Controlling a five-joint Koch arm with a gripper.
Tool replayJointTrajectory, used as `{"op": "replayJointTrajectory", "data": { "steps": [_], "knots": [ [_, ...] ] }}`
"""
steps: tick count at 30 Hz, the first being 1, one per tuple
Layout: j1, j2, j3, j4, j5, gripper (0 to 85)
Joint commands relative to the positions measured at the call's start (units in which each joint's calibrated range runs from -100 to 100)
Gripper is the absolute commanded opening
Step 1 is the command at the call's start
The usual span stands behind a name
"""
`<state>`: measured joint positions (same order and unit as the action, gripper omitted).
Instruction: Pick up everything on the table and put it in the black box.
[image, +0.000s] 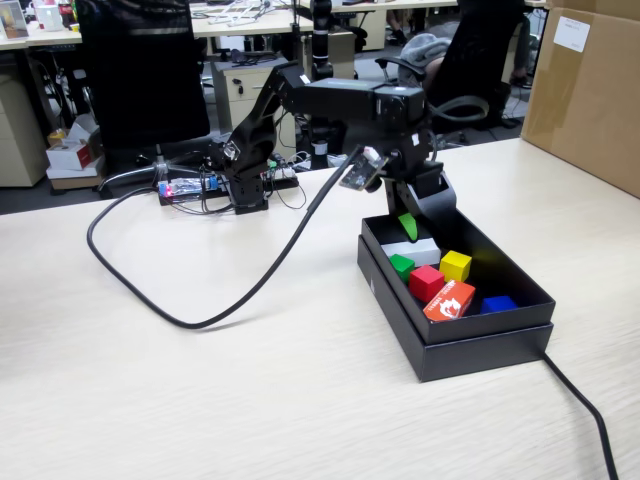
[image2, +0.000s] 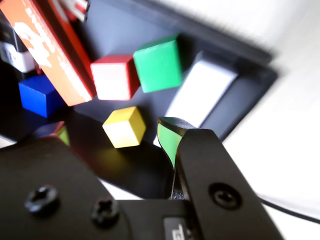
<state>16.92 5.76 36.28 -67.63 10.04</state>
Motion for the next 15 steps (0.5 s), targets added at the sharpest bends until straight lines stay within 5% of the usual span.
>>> {"op": "replayJointTrajectory", "data": {
  "steps": [1, 15],
  "knots": [
    [-1.0, -15.2, -1.1, 2.1, -3.1, 41.4],
    [-11.1, -60.3, -40.3, 12.4, -11.1, 48.8]
  ]
}}
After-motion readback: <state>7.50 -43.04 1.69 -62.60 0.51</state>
